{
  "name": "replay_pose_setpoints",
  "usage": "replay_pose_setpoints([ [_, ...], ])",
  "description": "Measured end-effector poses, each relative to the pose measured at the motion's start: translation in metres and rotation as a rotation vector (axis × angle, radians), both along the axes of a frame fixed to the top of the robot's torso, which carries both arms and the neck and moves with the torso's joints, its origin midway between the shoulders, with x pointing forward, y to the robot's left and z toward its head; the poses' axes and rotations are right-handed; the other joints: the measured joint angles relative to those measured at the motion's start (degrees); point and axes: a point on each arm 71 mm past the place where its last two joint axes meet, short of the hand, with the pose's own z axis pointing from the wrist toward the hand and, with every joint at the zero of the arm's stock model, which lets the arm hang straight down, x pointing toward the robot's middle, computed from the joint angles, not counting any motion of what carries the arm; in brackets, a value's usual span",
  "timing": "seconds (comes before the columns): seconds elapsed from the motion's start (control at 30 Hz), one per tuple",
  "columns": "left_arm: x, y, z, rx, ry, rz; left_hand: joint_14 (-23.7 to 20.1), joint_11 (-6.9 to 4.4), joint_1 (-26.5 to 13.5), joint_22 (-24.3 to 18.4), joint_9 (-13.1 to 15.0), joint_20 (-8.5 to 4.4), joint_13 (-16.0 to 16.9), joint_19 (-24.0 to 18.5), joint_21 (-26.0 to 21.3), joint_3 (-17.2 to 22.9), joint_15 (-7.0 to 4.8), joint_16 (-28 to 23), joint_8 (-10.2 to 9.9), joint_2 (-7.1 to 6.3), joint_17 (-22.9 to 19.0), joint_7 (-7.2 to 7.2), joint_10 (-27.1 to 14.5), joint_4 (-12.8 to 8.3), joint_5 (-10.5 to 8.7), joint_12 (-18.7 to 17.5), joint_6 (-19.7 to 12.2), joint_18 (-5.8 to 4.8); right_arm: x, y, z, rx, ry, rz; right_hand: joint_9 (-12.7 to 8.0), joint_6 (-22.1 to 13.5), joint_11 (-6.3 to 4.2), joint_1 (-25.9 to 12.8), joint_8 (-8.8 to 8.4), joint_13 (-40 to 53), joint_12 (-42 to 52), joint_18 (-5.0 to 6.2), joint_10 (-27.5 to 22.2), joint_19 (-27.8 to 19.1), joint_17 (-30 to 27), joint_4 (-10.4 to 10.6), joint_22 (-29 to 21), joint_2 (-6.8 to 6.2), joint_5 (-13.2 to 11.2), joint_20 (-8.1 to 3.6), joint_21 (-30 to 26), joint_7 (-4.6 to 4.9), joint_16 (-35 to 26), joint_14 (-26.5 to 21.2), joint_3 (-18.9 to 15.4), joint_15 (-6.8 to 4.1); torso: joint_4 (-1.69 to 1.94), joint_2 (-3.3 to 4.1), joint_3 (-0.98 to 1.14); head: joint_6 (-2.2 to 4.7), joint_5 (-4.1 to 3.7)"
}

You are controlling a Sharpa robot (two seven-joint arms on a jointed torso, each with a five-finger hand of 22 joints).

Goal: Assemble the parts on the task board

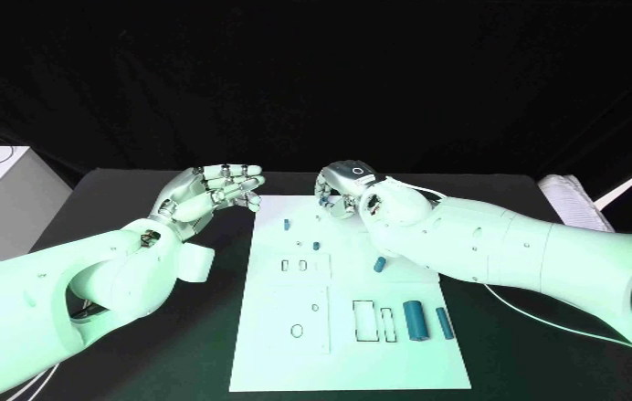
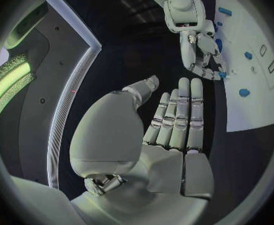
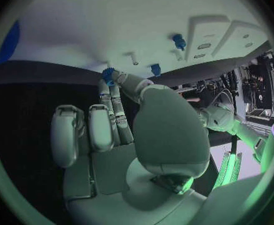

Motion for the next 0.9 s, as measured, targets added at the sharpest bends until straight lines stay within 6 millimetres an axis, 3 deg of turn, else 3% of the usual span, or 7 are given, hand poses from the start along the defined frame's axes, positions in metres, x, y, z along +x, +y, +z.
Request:
replay_pose_setpoints([
  [0.5,0.0008,0.0008,0.0016,0.002,-0.002,0.002,0.0,0.00,0.0,0.0,0.0,0.00,0.0,0.0,0.0,0.0,0.00,0.0,0.0,0.00,0.0,0.00,0.0,0.0,0.00,0.0,0.0,0.00,0.0017,0.0029,-0.0021,-0.003,0.004,0.001,0.1,0.0,0.00,0.0,0.00,0.0,0.0,0.00,0.0,0.0,-0.1,0.0,0.0,0.00,0.2,0.00,0.0,0.00,0.0,0.0,0.0,0.00,-0.03,0.11,-0.01,0.01,0.03],
  [0.8,0.0011,0.0012,0.0024,0.002,-0.003,0.002,-0.1,0.00,0.0,0.1,0.0,0.00,0.0,0.0,0.2,0.0,-0.13,0.0,0.0,0.00,0.0,0.00,0.0,0.0,0.00,0.0,0.0,0.00,0.0037,0.0043,-0.0043,-0.009,0.008,0.000,0.5,-1.6,-0.65,0.0,-0.73,0.0,-0.7,0.00,-0.7,0.1,-1.1,0.2,0.0,0.00,0.2,0.31,-0.3,0.95,0.0,0.0,0.4,0.00,-0.02,0.21,-0.01,0.08,0.14],
  [0.9,0.0012,0.0013,0.0028,0.002,-0.004,0.002,-0.2,0.00,0.0,0.1,-0.1,0.00,0.0,0.0,0.2,0.0,-0.20,0.0,0.0,0.00,0.0,0.00,0.0,0.0,0.00,0.0,0.0,0.00,0.0038,0.0047,-0.0059,-0.013,0.013,0.001,0.7,-2.0,-0.29,0.0,-1.00,0.0,-0.7,0.00,-1.6,-0.3,-1.6,0.0,-0.2,0.00,0.2,0.67,-0.9,1.01,0.0,0.0,0.7,0.05,-0.03,0.25,-0.02,0.02,0.26],
])
